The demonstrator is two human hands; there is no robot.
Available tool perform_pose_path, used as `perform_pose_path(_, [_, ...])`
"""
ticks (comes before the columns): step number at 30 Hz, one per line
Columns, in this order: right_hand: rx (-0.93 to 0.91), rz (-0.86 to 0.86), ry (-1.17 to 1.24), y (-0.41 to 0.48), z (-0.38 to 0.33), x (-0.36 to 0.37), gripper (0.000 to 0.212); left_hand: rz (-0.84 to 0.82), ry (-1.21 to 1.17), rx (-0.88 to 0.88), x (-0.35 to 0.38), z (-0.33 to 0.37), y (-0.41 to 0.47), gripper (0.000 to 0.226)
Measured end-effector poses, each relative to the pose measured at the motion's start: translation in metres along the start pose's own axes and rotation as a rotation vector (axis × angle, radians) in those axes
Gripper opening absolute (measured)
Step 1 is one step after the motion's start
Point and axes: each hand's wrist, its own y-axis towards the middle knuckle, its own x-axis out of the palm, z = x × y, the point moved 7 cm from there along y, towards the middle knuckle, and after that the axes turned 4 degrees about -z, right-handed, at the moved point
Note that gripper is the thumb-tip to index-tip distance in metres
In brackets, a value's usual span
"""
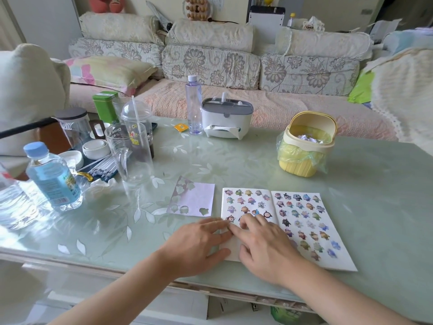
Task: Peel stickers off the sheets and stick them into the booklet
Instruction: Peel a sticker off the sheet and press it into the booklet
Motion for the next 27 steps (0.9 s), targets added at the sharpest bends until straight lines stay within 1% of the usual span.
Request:
perform_pose_path(4, [0.018, 0.048, 0.008, -0.001, 0.002, 0.0, 0.053, 0.015, -0.043, 0.005, 0.0, -0.002, 0.0, 0.041])
perform_pose_path(8, [-0.043, 0.087, -0.008, -0.008, 0.003, 0.002, 0.045, 0.04, -0.033, 0.018, 0.004, -0.003, 0.0, 0.037])
perform_pose_path(11, [-0.091, 0.08, -0.017, -0.011, 0.004, 0.002, 0.038, 0.047, -0.042, 0.005, 0.005, -0.005, 0.001, 0.037])
perform_pose_path(15, [-0.097, 0.074, 0.009, -0.012, 0.005, 0.001, 0.032, 0.024, -0.025, 0.0, 0.006, -0.006, 0.002, 0.038])
perform_pose_path(21, [-0.094, 0.083, 0.004, -0.013, 0.005, 0.002, 0.037, -0.095, 0.027, -0.068, 0.013, -0.009, 0.002, 0.051])
perform_pose_path(25, [-0.073, 0.05, 0.0, -0.013, 0.005, 0.005, 0.046, -0.098, -0.116, -0.141, 0.012, -0.013, 0.004, 0.055])
perform_pose_path(27, [-0.065, 0.024, 0.01, -0.011, 0.003, 0.006, 0.05, -0.095, -0.139, -0.15, 0.012, -0.015, 0.005, 0.055])
